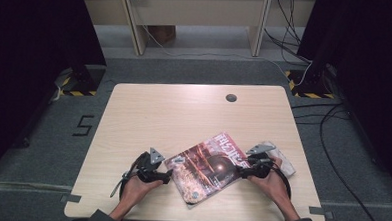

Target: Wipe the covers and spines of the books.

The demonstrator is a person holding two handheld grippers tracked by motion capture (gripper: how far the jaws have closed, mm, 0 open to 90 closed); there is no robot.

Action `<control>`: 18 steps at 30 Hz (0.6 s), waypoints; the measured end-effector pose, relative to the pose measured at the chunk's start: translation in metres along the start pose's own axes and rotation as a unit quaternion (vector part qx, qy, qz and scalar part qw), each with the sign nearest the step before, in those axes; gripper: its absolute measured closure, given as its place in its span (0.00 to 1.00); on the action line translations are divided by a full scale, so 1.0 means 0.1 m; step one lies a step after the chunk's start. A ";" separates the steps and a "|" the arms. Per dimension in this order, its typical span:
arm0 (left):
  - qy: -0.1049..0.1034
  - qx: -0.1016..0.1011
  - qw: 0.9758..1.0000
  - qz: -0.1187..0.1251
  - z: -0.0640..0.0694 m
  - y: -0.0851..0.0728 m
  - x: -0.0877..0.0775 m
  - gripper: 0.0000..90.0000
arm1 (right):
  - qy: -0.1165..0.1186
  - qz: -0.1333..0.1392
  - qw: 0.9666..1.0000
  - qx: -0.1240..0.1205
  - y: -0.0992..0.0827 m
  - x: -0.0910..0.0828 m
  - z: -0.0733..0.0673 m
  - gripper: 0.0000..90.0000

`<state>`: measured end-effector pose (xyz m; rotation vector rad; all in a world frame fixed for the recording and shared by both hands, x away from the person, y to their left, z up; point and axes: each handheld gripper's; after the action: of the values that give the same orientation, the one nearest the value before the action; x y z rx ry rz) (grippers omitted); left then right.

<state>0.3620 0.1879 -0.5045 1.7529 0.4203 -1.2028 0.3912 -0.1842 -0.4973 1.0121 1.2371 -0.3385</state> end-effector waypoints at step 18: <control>-0.102 0.008 0.995 -0.002 0.44 -0.16 -0.12 0.27 | 0.021 0.017 0.999 0.022 0.03 0.05 0.02 0.43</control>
<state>0.3216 0.1621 -0.5058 1.6234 0.2932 -1.3773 0.3964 -0.1831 -0.5007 1.0810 1.2541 -0.3204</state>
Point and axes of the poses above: each handheld gripper's, and its own axes: x roughly forward along the jaws, y roughly out of its top, z roughly to its right, and after that the axes turned 13 degrees about -z, right-handed
